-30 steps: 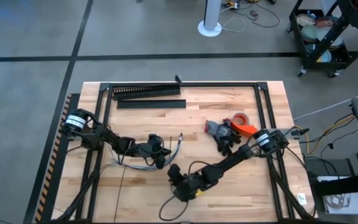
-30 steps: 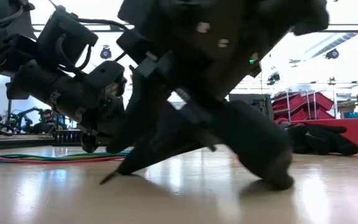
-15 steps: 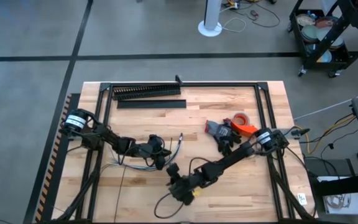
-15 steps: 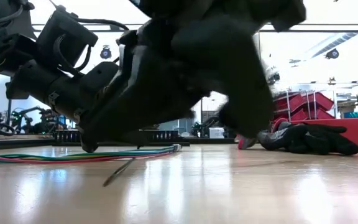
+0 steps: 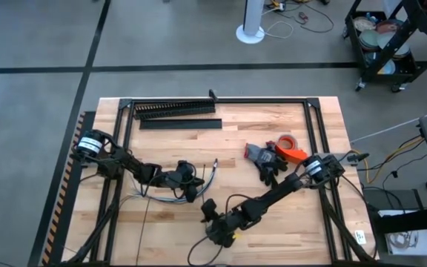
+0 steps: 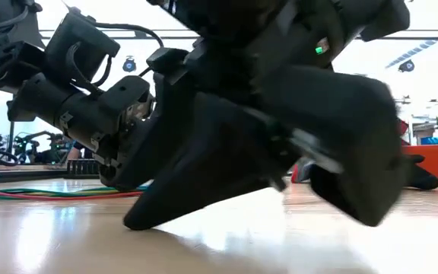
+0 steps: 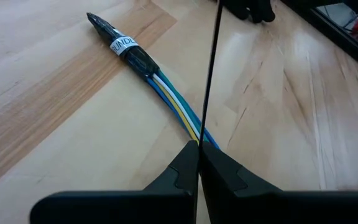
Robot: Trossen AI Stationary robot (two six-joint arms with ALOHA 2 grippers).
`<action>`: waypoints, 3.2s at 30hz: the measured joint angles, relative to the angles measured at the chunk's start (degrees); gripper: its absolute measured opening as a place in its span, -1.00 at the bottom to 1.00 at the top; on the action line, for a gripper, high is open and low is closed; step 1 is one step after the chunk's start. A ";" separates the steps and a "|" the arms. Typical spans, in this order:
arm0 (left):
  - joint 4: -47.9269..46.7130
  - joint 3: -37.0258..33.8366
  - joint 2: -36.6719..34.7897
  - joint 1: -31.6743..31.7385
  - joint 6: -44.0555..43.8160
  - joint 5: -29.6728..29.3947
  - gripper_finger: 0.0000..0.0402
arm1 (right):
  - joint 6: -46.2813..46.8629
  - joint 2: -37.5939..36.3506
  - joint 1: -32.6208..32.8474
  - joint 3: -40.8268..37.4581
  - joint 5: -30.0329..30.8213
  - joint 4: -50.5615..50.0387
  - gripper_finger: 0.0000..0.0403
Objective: Ziptie cables
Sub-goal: Wrap the black zip tie on the cable
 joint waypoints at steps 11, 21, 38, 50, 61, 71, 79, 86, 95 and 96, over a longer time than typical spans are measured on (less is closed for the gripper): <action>-0.38 0.33 0.00 -0.04 -1.54 -0.27 -1.00 | -6.54 0.17 -0.46 -0.06 9.37 -0.37 -0.15; -0.38 0.35 0.00 -0.07 -1.66 -0.07 -1.00 | -8.09 -0.57 -2.03 0.05 11.77 -7.18 -0.23; -0.40 0.35 0.00 -0.15 -1.60 0.35 -1.00 | -8.89 -3.24 -2.59 -0.41 16.80 -16.31 -0.38; -0.38 0.35 0.00 -0.17 -1.08 0.67 -1.00 | -23.49 -0.35 -2.88 -0.26 7.26 -6.51 -0.32; -0.51 0.35 0.00 -0.17 -1.66 0.74 -1.00 | -24.81 -0.85 -1.31 -0.15 3.92 -4.57 -0.31; -0.53 0.35 0.00 -0.17 -1.66 0.76 -1.00 | -13.01 -0.76 1.56 -0.21 -5.23 -0.69 -0.29; -0.48 0.35 0.00 -0.17 -1.70 0.79 -1.00 | -11.80 0.86 1.21 -0.10 -2.54 1.26 -0.28; -0.42 0.35 0.00 -0.17 -1.70 0.79 -1.00 | -11.96 0.68 -0.10 -0.06 2.54 0.13 -0.34; -0.35 0.35 0.00 -0.17 -1.70 0.79 -1.00 | -13.50 0.39 -1.69 0.00 7.38 -5.30 -0.30; -0.35 0.35 0.00 -0.17 -1.70 0.81 -1.00 | -13.96 0.23 -1.87 0.00 7.76 -6.28 -0.30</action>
